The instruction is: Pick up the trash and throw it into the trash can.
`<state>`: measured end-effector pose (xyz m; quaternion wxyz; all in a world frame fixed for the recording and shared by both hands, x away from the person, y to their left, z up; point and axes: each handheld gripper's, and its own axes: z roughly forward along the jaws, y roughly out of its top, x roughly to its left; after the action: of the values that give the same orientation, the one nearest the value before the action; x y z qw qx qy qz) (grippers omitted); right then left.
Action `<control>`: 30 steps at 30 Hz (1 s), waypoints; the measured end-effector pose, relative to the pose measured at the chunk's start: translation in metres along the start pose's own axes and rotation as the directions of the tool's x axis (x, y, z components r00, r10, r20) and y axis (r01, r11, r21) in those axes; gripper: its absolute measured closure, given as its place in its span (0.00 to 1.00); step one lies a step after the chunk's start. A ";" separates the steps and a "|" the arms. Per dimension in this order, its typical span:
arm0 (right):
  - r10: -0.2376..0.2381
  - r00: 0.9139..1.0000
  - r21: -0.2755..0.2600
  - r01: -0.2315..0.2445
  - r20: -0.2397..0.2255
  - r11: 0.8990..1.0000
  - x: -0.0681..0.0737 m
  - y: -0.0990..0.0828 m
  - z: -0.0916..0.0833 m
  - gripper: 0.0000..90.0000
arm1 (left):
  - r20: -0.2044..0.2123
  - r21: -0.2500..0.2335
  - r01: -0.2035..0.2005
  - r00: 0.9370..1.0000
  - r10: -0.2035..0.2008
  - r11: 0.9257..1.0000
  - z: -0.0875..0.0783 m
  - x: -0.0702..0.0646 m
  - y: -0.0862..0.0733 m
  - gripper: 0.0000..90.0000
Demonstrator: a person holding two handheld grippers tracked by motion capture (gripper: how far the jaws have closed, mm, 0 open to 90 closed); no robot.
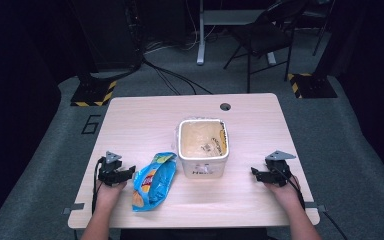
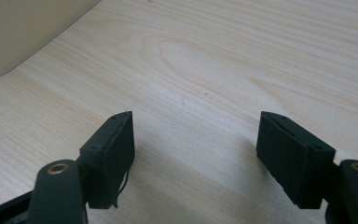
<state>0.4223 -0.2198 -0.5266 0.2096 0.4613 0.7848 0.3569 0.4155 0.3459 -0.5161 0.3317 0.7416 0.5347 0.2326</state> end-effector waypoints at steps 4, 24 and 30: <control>0.000 1.000 0.000 0.000 -0.001 1.000 0.000 0.000 0.000 0.30 | 0.002 -0.007 0.026 1.000 -0.026 1.000 -0.006 0.002 0.001 0.40; 0.000 1.000 0.000 0.000 -0.001 1.000 0.000 0.000 0.000 0.30 | 0.020 -0.062 -0.025 0.999 0.026 0.998 -0.036 -0.011 0.017 0.46; 0.000 1.000 0.000 0.000 -0.001 1.000 0.000 0.000 0.000 0.30 | 0.036 -0.063 -0.045 0.998 0.047 0.997 -0.041 -0.018 0.027 0.48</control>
<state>0.4223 -0.2199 -0.5266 0.2094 0.4612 0.7849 0.3571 0.3980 0.3337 -0.4685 0.3592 0.7473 0.5036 0.2427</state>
